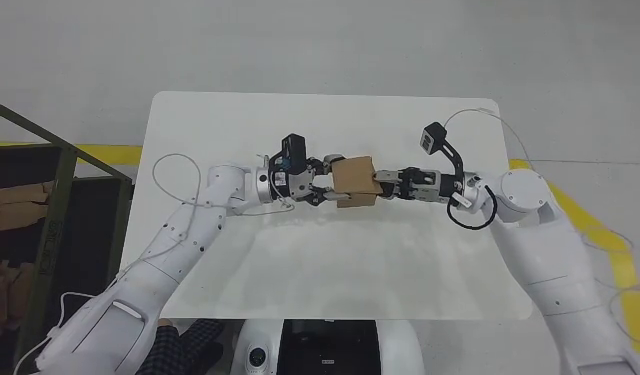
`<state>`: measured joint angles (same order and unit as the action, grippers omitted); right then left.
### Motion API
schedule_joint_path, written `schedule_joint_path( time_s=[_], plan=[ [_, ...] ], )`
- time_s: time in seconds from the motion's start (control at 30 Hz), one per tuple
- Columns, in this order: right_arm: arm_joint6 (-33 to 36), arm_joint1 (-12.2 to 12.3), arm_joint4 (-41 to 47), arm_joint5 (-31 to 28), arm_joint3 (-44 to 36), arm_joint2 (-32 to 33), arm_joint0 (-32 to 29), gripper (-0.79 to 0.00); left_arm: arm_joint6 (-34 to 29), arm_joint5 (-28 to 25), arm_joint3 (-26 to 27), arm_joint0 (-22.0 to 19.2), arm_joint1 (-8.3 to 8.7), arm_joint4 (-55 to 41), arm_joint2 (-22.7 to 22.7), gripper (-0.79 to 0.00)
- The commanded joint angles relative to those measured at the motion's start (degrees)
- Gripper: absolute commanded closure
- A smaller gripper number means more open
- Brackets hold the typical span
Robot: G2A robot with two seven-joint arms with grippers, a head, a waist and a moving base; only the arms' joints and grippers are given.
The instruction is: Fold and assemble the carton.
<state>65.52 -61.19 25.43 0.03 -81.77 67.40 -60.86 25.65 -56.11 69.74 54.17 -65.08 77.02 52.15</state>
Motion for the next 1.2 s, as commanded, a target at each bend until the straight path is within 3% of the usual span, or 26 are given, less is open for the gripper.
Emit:
schedule_joint_path(
  time_s=[0.0,0.53,1.17],
  plan=[
    [-0.07,0.08,0.16,-0.11,-0.29,0.26,-0.30,-0.175,-0.08,-0.04,-0.01,-0.02,-0.03,-0.04,0.02,-0.376],
    [-0.80,0.38,1.48,-0.87,-1.11,1.09,-2.20,-0.058,-0.42,-0.33,-0.56,0.01,-0.22,-0.73,0.46,-0.376],
    [-1.61,0.64,1.98,-1.75,-2.11,1.62,-3.62,0.000,-1.49,-0.15,-1.22,-0.12,-0.48,-1.11,0.81,-0.372]
  ],
)
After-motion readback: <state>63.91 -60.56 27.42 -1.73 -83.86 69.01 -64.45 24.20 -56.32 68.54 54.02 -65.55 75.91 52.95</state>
